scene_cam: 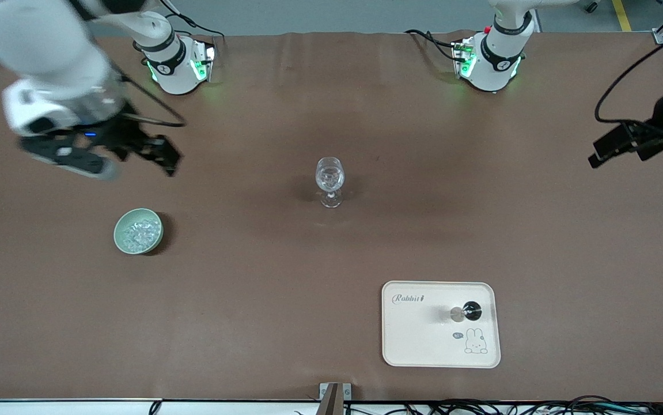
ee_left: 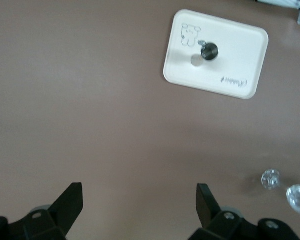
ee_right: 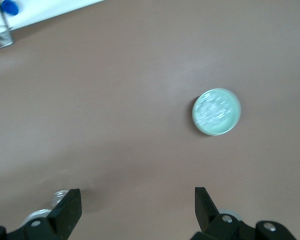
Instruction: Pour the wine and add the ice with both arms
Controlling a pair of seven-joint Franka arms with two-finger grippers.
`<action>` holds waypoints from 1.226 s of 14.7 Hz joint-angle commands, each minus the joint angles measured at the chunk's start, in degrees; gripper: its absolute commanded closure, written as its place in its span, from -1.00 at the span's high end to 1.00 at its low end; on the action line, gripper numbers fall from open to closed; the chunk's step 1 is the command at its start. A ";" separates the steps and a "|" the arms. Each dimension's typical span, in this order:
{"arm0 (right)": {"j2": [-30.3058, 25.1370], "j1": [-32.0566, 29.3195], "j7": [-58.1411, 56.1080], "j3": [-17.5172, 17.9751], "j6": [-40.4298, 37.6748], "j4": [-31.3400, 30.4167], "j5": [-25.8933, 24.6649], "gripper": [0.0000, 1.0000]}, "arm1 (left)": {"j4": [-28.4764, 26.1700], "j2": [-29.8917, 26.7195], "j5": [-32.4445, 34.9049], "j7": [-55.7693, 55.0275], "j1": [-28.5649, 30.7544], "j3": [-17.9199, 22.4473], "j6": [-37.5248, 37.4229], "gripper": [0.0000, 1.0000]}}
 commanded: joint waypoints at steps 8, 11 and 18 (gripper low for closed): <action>-5.91 -21.48 -30.19 1.32 -2.02 -2.34 0.39 1.00 | -9.65 -7.87 5.13 6.55 -2.80 -0.50 0.74 1.00; -5.82 -21.57 -30.11 1.31 -1.93 -2.34 0.66 1.00 | -8.94 -7.51 5.30 7.18 -3.24 -0.58 0.66 1.00; -5.82 -22.88 -30.11 2.19 -2.46 -2.34 0.75 1.00 | -5.60 -5.49 5.30 7.01 -3.41 -0.58 -1.80 1.00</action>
